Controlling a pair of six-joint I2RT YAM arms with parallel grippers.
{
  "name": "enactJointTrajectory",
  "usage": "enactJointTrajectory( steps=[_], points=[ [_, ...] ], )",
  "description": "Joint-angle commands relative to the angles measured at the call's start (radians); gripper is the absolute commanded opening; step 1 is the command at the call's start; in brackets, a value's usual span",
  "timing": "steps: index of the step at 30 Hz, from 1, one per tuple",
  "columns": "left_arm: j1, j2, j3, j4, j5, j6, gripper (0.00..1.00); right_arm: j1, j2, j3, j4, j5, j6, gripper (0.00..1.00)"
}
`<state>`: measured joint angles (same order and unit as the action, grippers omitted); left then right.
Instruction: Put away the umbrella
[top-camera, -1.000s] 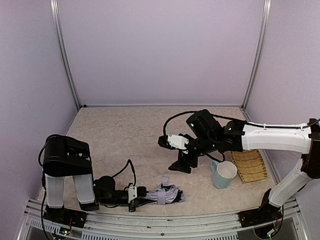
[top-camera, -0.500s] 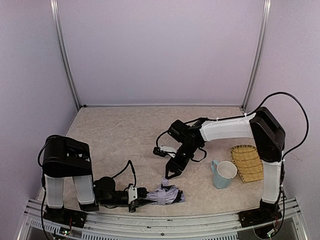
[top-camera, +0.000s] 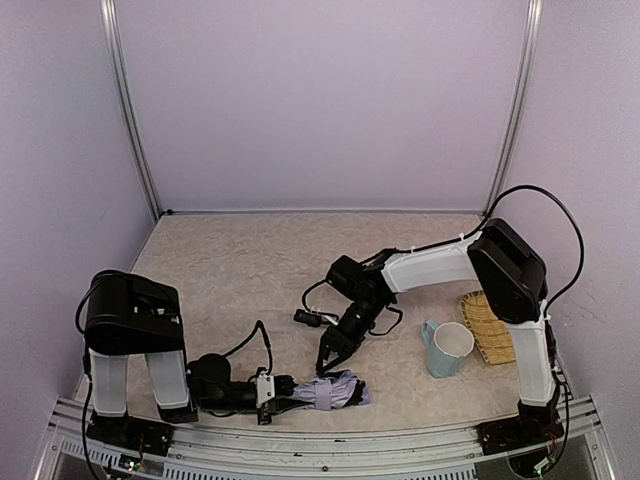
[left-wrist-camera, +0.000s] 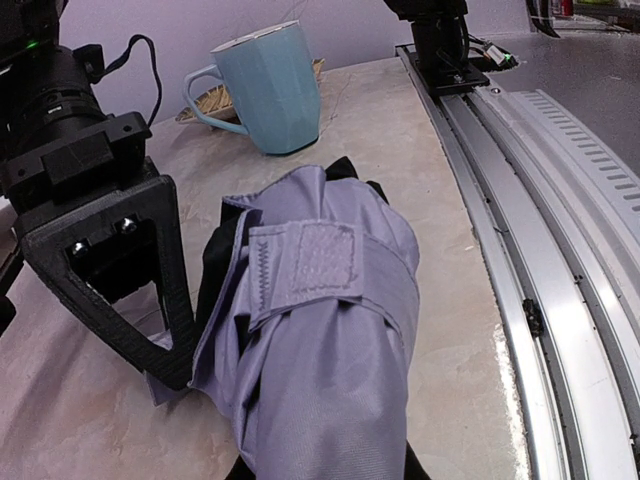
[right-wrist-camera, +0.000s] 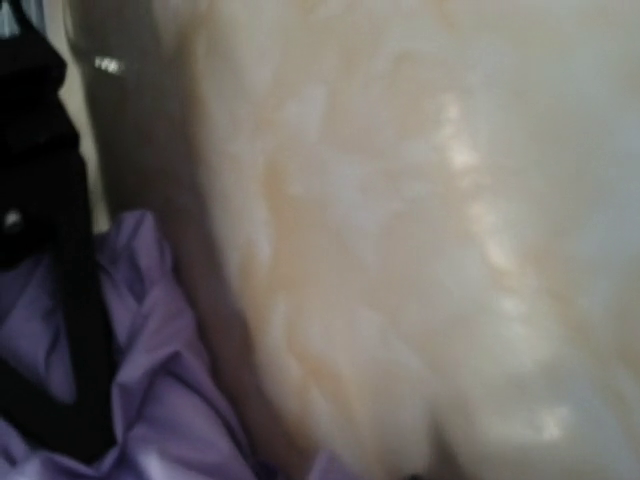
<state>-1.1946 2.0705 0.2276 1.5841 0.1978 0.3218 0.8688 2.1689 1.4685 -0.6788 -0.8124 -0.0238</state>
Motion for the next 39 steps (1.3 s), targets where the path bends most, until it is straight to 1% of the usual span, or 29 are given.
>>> enactJointTrajectory(
  steps=[1,2,3,8,12,17,22,26,31,34,37,39],
  points=[
    [-0.028,0.093,-0.068,-0.015,0.051,-0.030,0.00,0.014,0.042,-0.013,0.079,-0.119,0.071,0.20],
    [-0.028,0.094,-0.068,-0.015,0.051,-0.030,0.00,0.014,0.044,-0.011,0.100,-0.131,0.087,0.08],
    [-0.028,0.094,-0.067,-0.015,0.052,-0.030,0.00,0.012,0.047,-0.007,0.117,-0.139,0.101,0.00],
    [-0.026,0.086,-0.073,-0.012,0.064,-0.037,0.00,-0.025,0.038,0.027,0.185,-0.136,0.152,0.00],
    [-0.030,0.086,-0.068,-0.029,0.078,-0.043,0.00,-0.076,-0.005,0.062,0.264,-0.078,0.180,0.00],
    [-0.030,0.082,-0.074,-0.024,0.079,-0.051,0.00,-0.120,-0.064,0.064,0.304,-0.068,0.182,0.00],
    [-0.022,0.081,-0.066,-0.043,0.116,-0.060,0.00,-0.125,-0.098,0.092,0.313,-0.019,0.160,0.00],
    [-0.017,0.071,-0.065,-0.068,0.152,-0.074,0.00,-0.149,-0.095,0.195,0.300,0.019,0.153,0.00],
    [-0.012,0.063,-0.056,-0.098,0.180,-0.098,0.00,-0.165,-0.089,0.313,0.221,0.100,0.112,0.00],
    [0.029,0.077,-0.038,-0.114,0.144,-0.189,0.00,-0.148,-0.130,0.285,0.232,0.084,0.113,0.00],
    [0.119,0.123,-0.038,-0.059,0.075,-0.322,0.00,-0.097,-0.215,0.159,0.265,0.087,0.066,0.00],
    [0.157,0.137,-0.025,-0.072,0.078,-0.374,0.00,-0.072,-0.270,0.070,0.327,0.070,0.080,0.00]
  ],
)
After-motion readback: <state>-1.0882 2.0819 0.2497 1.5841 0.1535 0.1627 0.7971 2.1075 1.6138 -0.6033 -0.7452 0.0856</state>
